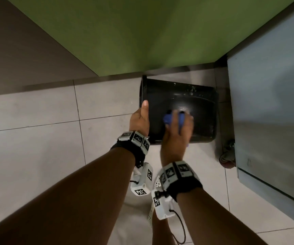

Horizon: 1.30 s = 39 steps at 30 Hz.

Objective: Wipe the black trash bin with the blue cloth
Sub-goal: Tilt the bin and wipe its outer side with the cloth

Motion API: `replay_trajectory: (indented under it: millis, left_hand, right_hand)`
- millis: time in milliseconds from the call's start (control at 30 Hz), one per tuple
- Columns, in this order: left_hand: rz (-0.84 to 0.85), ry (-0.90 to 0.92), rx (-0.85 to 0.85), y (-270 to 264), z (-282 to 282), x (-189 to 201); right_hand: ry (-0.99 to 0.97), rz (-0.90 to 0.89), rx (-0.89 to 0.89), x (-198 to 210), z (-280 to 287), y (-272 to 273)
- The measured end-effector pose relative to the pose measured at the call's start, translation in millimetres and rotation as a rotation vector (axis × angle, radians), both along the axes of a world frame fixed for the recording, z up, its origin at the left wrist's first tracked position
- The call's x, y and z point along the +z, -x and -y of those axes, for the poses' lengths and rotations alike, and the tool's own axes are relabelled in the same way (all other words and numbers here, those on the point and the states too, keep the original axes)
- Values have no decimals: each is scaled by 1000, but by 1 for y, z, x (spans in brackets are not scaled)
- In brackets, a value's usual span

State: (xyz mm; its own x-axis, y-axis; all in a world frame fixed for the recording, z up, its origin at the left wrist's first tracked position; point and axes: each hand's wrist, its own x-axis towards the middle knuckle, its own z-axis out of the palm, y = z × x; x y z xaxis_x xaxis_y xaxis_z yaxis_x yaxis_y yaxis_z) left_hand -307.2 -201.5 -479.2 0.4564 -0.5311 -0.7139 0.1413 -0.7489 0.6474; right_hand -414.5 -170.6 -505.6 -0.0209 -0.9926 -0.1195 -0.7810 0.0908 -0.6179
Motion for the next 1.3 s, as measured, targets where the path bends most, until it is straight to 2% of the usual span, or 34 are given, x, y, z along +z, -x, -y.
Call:
replay_trajectory:
  millis: [67, 133, 167, 233, 333, 367, 567, 667, 767, 867, 967, 1033, 1167, 1300]
  left_hand:
    - [-17, 22, 22, 1, 0, 4]
    - [-7, 25, 11, 0, 0, 5]
    - [12, 20, -4, -1, 0, 5]
    - [22, 2, -23, -1, 2, 2]
    - [-13, -7, 11, 2, 0, 3]
    - [-18, 7, 22, 3, -1, 4]
    - [-54, 81, 99, -12, 34, 12]
    - [42, 0, 14, -15, 58, 15]
    - [118, 12, 31, -12, 59, 9]
    - [149, 44, 68, -12, 51, 2]
    - [132, 55, 88, -11, 53, 1]
    - [117, 80, 89, -11, 54, 2]
    - [168, 98, 82, -11, 52, 0]
    - [179, 97, 40, -11, 49, 0]
  right_hand:
    - [30, -58, 248, 5, 5, -16]
    - [-2, -103, 317, 7, 28, -18]
    - [-42, -139, 281, 7, 43, -14]
    - [-108, -191, 86, 2, 68, 7]
    - [-57, -227, -236, -8, 88, 37]
    - [-27, -232, -287, -10, 89, 40]
    - [-29, -251, -272, -11, 88, 41]
    - [-39, -205, -229, -11, 92, 46]
    - [-31, -142, -147, -10, 87, 60]
    - [-98, -91, -280, -9, 70, 68]
    - [-59, -136, -393, -6, 55, 54]
    - [-17, -115, -301, -3, 42, 38]
    - [9, -14, 23, 5, 22, -2]
    - [1, -111, 328, 11, 41, -24]
